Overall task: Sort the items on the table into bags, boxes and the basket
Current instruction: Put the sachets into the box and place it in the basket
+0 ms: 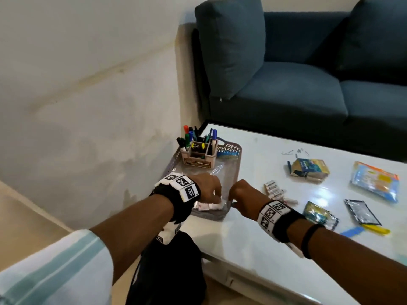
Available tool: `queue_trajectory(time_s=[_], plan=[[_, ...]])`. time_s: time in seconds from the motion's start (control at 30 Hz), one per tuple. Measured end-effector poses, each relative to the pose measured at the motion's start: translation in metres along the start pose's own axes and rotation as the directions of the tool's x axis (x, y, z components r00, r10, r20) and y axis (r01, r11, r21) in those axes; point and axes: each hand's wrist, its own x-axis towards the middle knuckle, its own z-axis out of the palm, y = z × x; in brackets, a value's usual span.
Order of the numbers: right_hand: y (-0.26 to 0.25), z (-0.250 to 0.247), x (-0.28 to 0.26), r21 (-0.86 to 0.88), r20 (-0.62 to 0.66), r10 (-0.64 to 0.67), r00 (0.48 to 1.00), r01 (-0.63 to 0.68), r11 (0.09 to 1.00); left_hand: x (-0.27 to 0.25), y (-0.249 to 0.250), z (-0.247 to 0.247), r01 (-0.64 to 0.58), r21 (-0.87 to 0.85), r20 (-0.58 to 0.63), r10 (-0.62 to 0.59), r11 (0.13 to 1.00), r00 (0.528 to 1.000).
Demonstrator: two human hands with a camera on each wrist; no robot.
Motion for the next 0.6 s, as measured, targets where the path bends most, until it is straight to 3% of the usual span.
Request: queue_trajectory(time_s=[0.17, 0.27, 0.43, 0.6], plan=[[-0.011, -0.008, -0.029, 0.078, -0.037, 0.065, 0.997, -0.062, 0.995, -0.015, 0.027, -0.023, 0.005, 0.079, -0.048, -0.001, 0.997, 0.999], [-0.010, -0.025, -0.061, 0.206, -0.107, 0.179, 0.978, -0.154, 0.966, -0.021, 0.059, -0.032, -0.055, 0.040, -0.084, 0.058, 0.998, 0.995], [0.011, -0.040, -0.137, 0.356, -0.193, 0.393, 0.899, -0.309, 0.882, -0.002, 0.121, -0.015, -0.205, -0.073, -0.140, 0.194, 0.976, 0.971], [0.070, -0.031, -0.207, 0.446, -0.229, 0.593, 0.772, -0.458, 0.769, 0.036, 0.181, 0.015, -0.282, -0.159, -0.156, 0.258, 0.946, 0.953]])
